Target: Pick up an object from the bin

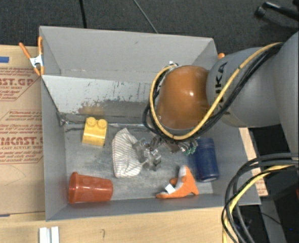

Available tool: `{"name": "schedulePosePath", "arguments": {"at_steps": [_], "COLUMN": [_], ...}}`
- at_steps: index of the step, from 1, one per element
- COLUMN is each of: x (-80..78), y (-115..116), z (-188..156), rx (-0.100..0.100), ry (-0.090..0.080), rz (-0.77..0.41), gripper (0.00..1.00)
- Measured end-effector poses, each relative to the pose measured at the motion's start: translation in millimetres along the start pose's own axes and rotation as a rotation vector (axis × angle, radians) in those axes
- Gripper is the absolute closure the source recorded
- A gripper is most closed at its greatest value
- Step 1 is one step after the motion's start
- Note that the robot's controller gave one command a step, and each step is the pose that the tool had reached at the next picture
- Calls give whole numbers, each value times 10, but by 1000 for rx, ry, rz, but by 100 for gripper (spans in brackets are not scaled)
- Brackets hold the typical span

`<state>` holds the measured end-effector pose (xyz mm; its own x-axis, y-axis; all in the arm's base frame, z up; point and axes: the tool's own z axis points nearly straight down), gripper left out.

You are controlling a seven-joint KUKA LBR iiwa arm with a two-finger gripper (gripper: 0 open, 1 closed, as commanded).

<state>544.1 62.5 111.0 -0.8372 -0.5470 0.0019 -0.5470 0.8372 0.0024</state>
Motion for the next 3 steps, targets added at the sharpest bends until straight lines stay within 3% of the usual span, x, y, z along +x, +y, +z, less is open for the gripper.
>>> {"name": "schedulePosePath", "arguments": {"at_steps": [1,2,3], "x": [-54,-101,23], "y": [128,263,229], "z": [-289,-380,-1679], "rx": [8,-4,3], "ry": [-13,8,-6], "rz": [13,-5,-28], "gripper": [100,100,100]}}
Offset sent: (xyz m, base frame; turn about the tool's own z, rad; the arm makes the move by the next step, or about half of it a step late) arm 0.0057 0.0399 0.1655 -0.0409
